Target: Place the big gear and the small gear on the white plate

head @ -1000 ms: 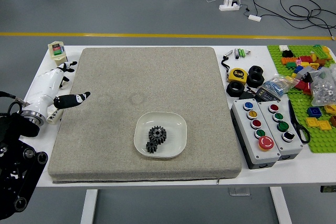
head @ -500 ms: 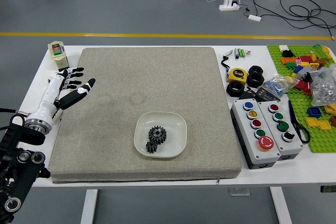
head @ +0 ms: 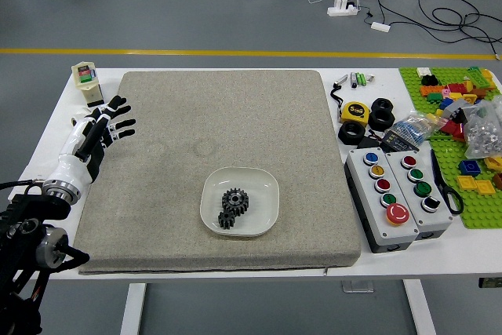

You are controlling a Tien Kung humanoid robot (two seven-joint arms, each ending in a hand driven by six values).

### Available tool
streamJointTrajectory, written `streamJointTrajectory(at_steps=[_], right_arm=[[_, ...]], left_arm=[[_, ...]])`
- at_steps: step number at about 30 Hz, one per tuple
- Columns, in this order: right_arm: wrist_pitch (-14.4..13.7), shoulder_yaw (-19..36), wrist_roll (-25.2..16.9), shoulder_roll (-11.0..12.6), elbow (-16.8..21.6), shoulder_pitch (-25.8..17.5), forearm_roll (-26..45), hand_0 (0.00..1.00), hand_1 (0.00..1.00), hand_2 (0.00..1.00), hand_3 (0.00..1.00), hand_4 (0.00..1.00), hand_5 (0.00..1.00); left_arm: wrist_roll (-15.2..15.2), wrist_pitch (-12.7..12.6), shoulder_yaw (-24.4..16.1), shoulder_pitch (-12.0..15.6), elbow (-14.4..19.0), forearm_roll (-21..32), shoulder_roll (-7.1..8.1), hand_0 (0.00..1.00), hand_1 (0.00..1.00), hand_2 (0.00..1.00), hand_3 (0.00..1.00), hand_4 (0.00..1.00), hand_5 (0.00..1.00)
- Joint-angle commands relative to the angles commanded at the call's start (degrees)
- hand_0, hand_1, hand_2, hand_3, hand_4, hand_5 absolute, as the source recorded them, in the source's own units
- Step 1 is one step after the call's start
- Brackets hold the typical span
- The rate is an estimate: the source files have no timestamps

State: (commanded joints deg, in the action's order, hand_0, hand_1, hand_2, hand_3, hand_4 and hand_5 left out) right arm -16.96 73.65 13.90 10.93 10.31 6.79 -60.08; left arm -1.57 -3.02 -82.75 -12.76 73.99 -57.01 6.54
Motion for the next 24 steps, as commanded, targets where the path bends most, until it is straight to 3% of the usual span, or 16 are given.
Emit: streamJointTrajectory(at_steps=[2, 5, 24], right_arm=[[0.0, 0.0, 0.0, 0.0, 0.0, 0.0, -0.1, 0.601, 0.609, 0.696, 0.565, 0.763, 0.716], [0.0, 0.1, 0.1, 0.0, 0.0, 0.0, -0.1, 0.601, 0.609, 0.696, 0.565, 0.763, 0.716], [0.1, 0.2, 0.2, -0.1, 0.0, 0.0, -0.4, 0.601, 0.609, 0.696, 0.565, 0.763, 0.718]], left_arm=[[0.4, -0.3, 0.0, 0.0, -0.1, 4.7, -0.06, 0.677, 0.735, 0.834, 0.801, 0.854, 0.818], [0.6, -0.6, 0.0, 0.0, -0.2, 6.4, -0.04, 0.677, 0.735, 0.834, 0.801, 0.854, 0.818], [0.9, -0.6, -0.2, 0.0, -0.5, 4.9, 0.06, 0.68, 0.737, 0.843, 0.801, 0.854, 0.816]])
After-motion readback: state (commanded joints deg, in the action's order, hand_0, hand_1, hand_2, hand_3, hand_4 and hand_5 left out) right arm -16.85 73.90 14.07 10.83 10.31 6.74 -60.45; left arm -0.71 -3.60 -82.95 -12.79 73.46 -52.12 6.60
